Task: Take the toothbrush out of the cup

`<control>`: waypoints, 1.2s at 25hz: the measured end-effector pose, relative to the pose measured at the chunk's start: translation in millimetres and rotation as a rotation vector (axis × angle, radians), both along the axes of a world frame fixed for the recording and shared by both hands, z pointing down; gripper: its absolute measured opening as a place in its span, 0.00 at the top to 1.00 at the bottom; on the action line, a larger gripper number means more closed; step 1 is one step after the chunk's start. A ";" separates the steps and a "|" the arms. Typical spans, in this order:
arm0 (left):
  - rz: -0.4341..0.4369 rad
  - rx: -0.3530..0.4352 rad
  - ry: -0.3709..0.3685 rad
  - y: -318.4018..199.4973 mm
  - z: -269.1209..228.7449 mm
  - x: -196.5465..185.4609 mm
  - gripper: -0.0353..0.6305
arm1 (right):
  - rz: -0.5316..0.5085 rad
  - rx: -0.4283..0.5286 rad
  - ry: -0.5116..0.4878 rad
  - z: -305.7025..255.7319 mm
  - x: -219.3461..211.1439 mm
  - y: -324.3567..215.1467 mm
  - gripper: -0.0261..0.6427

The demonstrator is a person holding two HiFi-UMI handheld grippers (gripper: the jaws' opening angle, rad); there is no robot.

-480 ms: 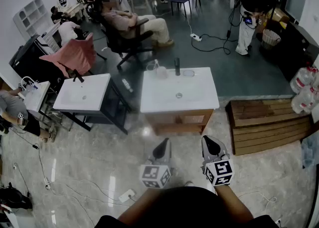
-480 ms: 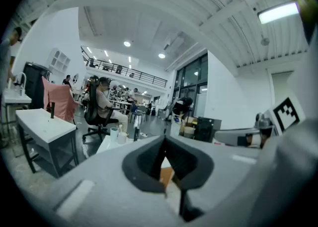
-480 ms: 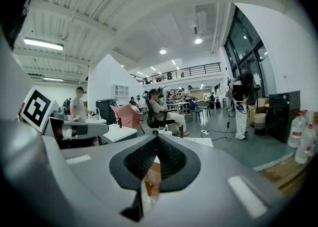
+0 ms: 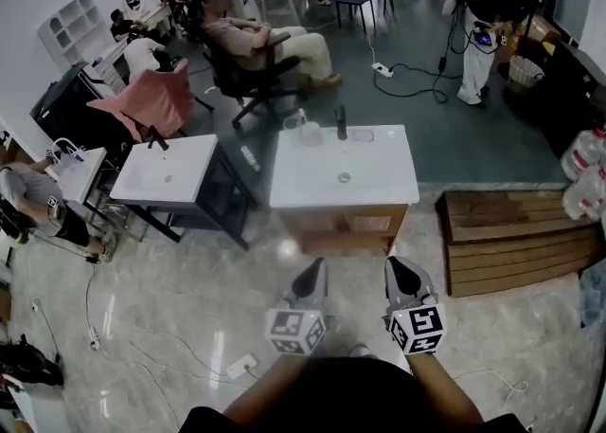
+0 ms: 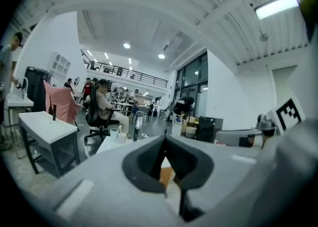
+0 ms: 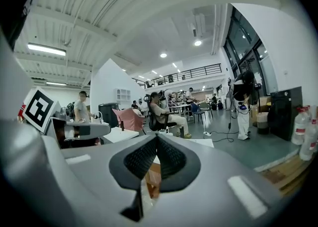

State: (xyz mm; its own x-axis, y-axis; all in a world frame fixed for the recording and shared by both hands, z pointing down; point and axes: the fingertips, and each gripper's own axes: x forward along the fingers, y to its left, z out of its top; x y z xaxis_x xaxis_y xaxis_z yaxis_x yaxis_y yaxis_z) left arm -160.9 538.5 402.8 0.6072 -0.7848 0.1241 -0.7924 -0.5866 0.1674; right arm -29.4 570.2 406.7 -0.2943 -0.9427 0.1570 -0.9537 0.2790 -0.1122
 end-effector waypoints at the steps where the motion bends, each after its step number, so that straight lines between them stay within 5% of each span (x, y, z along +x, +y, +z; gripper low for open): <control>1: -0.007 0.000 0.000 2.1 1.4 -0.1 0.94 | -0.005 0.001 -0.002 1.4 0.2 1.2 0.96; 16: -0.022 -0.018 0.031 -67.2 18.4 -19.4 0.94 | -0.051 -0.041 0.022 24.6 -27.7 -61.3 0.96; 30: 0.023 -0.062 0.020 -276.8 27.0 -63.7 0.94 | -0.012 -0.110 0.064 28.6 -68.6 -261.5 0.96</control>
State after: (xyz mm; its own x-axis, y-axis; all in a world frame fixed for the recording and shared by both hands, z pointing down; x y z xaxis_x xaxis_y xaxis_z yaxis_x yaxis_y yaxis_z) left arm -224.6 261.8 429.9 0.6275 -0.7620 0.1598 -0.7752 -0.5923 0.2197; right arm -98.0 308.7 435.3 -0.2913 -0.9153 0.2783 -0.9566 0.2796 -0.0819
